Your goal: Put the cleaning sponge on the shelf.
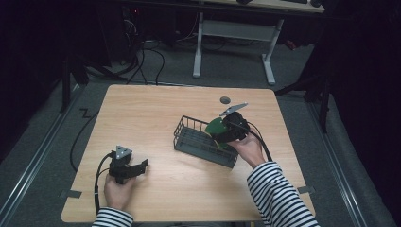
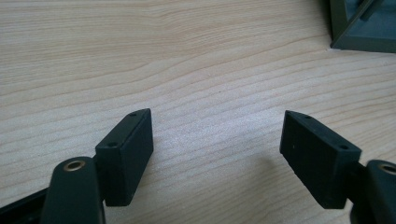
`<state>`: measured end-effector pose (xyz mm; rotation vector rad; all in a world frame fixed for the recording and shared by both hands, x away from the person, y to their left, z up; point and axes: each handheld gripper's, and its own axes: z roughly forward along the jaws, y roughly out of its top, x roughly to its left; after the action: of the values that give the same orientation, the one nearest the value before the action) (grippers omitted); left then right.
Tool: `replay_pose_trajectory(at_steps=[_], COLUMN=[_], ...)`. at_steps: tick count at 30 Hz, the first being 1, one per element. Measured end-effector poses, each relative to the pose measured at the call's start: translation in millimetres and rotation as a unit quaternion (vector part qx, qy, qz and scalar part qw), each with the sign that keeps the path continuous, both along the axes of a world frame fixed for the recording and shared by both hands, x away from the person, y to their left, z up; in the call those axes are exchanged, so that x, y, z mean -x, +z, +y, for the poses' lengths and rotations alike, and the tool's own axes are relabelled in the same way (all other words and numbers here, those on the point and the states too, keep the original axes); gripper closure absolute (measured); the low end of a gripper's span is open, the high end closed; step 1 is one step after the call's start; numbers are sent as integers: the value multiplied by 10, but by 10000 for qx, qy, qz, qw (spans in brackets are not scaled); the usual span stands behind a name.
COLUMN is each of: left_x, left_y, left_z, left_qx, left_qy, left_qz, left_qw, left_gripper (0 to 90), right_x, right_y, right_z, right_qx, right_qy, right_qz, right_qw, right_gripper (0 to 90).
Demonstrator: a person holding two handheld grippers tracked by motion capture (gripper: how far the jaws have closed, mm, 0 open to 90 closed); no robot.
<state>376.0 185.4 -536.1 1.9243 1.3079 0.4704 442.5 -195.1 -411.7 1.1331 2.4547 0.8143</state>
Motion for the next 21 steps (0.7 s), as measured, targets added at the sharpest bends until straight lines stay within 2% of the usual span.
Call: replay_pose_trajectory(at_steps=[8,14,21], left_x=[0,0,0], left_y=[0,0,1], left_z=[-1,-1,-1], left_qx=[-5,-2,-11], left_qy=[-1,0,-6], left_qz=[-1,-1,5], left_qw=[10000,10000,10000], left_gripper=[262,262,263], right_x=[19,57,80], right_y=[-14,-29,-81], right_z=[8,26,39], right_qx=[48,184,249], right_qy=[-9,11,38], right_qz=[13,-40,23], right_qw=[10000,9998,9997], right_gripper=[277,280,279])
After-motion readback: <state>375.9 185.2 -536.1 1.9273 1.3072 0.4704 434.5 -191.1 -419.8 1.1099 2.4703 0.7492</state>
